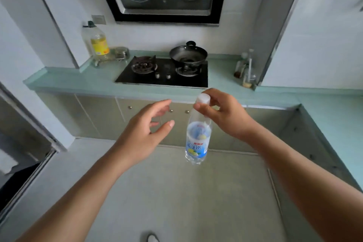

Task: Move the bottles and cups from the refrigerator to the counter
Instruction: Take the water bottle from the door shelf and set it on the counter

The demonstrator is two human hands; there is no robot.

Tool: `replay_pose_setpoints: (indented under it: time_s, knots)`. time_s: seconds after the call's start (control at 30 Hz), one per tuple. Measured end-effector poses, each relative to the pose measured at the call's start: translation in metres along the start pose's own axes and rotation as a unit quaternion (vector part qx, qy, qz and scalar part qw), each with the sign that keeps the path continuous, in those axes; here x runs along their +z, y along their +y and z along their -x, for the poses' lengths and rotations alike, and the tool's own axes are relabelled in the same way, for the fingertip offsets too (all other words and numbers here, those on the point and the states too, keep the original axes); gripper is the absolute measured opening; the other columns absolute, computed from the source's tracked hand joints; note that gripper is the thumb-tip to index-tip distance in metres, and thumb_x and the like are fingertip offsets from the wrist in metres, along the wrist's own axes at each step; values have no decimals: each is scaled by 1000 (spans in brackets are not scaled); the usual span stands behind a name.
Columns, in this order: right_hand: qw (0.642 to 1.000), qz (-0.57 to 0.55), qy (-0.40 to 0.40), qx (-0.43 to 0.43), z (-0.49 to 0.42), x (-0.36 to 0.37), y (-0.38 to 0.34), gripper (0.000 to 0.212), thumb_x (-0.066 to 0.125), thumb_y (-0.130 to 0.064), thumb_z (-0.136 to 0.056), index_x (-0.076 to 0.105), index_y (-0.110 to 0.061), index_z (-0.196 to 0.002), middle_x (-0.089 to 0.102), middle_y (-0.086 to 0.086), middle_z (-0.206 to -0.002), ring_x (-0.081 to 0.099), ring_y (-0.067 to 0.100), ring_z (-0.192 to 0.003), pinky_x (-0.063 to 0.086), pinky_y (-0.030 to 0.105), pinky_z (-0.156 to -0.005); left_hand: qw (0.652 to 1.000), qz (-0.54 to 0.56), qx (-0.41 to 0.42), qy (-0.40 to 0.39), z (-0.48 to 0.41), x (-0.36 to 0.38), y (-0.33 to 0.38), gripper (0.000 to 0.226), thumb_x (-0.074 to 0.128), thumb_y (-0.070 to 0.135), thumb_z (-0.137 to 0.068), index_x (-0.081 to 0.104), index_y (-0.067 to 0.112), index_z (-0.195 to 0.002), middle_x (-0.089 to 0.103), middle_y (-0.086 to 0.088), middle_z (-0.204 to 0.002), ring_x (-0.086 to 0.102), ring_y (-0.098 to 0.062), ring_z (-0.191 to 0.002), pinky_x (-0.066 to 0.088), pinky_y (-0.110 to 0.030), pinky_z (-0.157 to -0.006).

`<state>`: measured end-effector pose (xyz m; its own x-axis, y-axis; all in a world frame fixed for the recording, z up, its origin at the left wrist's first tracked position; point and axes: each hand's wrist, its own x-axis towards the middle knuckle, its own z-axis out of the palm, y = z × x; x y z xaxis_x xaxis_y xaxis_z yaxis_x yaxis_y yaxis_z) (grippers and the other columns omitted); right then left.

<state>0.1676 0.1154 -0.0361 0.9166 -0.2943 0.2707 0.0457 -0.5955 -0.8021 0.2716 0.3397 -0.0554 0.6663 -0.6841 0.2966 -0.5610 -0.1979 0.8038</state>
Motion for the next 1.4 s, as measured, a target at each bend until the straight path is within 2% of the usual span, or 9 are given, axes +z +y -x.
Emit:
replay_pose_setpoints:
  time_s: [0.4, 0.57, 0.83, 0.9, 1.03, 1.17, 1.27, 1.33, 1.4]
  knots:
    - [980, 86, 141, 113, -67, -97, 121, 13, 76, -29, -92, 67, -20, -95, 70, -16, -88, 62, -15, -81, 43, 4, -74, 986, 77, 59, -132, -198, 107, -32, 55, 67, 22, -95, 47, 33, -145, 60, 12, -132, 54, 3, -124, 51, -31, -101]
    - [966, 98, 178, 159, -127, -117, 161, 17, 78, -29, -90, 69, -18, -99, 72, -15, -92, 62, -17, -83, 43, 3, -74, 978, 81, 66, -180, -284, 126, -61, 56, 67, 24, -95, 46, 34, -146, 59, 13, -134, 53, 6, -124, 50, -28, -101]
    - [951, 108, 206, 203, -218, -147, 217, 15, 79, -34, -88, 65, -31, -93, 71, -16, -92, 61, -18, -84, 42, 3, -72, 970, 78, 61, -223, -394, 156, -96, 52, 65, 28, -95, 46, 39, -142, 57, 17, -133, 53, 5, -123, 47, -18, -96]
    - [948, 116, 209, 211, -238, -154, 232, 17, 79, -36, -88, 67, -27, -97, 72, -11, -93, 63, -12, -86, 44, 7, -73, 968, 80, 58, -230, -417, 165, -103, 52, 66, 27, -95, 46, 38, -143, 58, 15, -132, 53, 5, -122, 47, -18, -95]
    - [940, 105, 230, 228, -275, -171, 266, 23, 77, -36, -90, 69, -17, -101, 73, 5, -97, 67, 22, -92, 52, 34, -82, 968, 84, 46, -233, -464, 187, -115, 57, 66, 25, -95, 43, 32, -147, 57, 9, -132, 54, 0, -122, 49, -25, -97]
    - [935, 112, 244, 233, -312, -190, 310, 34, 77, -44, -87, 70, -14, -101, 71, 10, -97, 67, 30, -91, 56, 47, -84, 968, 83, 44, -234, -511, 216, -126, 58, 66, 27, -95, 43, 33, -148, 56, 8, -133, 53, 5, -121, 51, -32, -100]
    - [934, 107, 247, 236, -339, -205, 347, 50, 70, -66, -76, 69, -21, -96, 67, 9, -92, 64, 30, -84, 58, 48, -75, 968, 80, 35, -235, -550, 240, -136, 58, 66, 28, -95, 43, 36, -148, 55, 10, -134, 52, 8, -120, 52, -34, -101]
    - [934, 100, 236, 247, -358, -214, 371, 47, 72, -64, -76, 68, -20, -93, 65, 9, -90, 63, 30, -82, 55, 44, -71, 968, 77, 23, -237, -575, 254, -142, 60, 65, 28, -96, 40, 39, -148, 54, 10, -135, 52, 7, -121, 51, -35, -102]
    - [936, 101, 216, 260, -376, -223, 394, 36, 78, -50, -82, 67, -17, -91, 65, 7, -88, 60, 25, -77, 48, 36, -67, 969, 71, 11, -235, -599, 267, -148, 64, 65, 28, -96, 35, 42, -150, 52, 11, -136, 53, 5, -122, 51, -35, -102]
